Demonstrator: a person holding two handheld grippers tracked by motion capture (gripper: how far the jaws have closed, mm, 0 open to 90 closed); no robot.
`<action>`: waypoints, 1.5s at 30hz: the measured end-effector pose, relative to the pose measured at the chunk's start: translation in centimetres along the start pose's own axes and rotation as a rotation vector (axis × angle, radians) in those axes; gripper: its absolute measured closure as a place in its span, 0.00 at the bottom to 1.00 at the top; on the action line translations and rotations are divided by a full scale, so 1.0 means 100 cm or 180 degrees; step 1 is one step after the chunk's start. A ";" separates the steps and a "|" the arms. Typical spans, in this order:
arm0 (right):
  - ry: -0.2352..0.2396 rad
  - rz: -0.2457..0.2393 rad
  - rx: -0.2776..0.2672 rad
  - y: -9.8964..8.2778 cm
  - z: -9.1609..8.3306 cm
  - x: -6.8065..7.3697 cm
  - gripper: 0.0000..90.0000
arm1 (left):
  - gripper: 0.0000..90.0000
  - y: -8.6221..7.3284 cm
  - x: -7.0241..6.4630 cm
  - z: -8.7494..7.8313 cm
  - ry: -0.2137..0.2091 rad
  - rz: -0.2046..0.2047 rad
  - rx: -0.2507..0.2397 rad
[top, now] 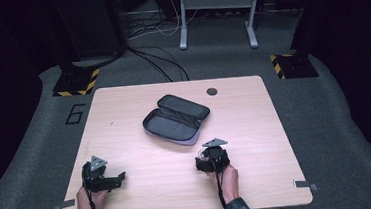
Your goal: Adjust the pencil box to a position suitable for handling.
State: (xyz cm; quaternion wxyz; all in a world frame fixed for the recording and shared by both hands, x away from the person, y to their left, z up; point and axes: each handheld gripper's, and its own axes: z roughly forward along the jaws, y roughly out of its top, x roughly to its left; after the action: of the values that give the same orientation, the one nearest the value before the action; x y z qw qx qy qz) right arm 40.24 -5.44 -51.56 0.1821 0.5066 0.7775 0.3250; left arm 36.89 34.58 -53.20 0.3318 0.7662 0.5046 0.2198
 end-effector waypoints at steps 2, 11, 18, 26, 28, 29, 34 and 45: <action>0.0000 0.0000 0.0011 0.000 0.000 0.000 0.40 | 0.03 0.000 0.000 0.000 0.0000 0.0000 0.0000; -0.0015 -0.0101 0.0062 -0.002 -0.001 -0.001 0.43 | 0.03 0.000 0.000 0.000 0.0000 0.0001 0.0001; 0.0016 -0.0179 0.0041 -0.005 -0.004 -0.006 0.52 | 0.03 0.000 0.000 0.000 0.0000 -0.0001 0.0000; 0.0065 -0.0221 -0.0016 -0.007 -0.005 -0.010 0.55 | 0.04 0.000 0.000 0.000 0.0001 -0.0002 -0.0002; 0.0079 -0.0228 -0.0028 -0.008 -0.006 -0.011 0.55 | 0.04 0.000 0.000 0.000 0.0001 0.0000 -0.0001; 0.0085 -0.0240 -0.0045 -0.009 -0.006 -0.011 0.55 | 0.04 0.000 0.000 0.000 0.0001 -0.0001 -0.0001; 0.0125 -0.0227 -0.0068 -0.009 -0.007 -0.013 0.55 | 0.04 0.000 0.000 0.000 0.0001 -0.0001 -0.0001; 0.0099 -0.0246 -0.0228 -0.008 -0.020 -0.019 0.55 | 0.04 0.000 0.000 0.000 0.0000 -0.0001 0.0000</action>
State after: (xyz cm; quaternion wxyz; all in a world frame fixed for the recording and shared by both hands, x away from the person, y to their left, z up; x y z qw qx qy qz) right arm 39.25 -8.04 -50.71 0.2004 0.4643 0.7871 0.3531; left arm 36.89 34.59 -53.20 0.3319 0.7661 0.5047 0.2198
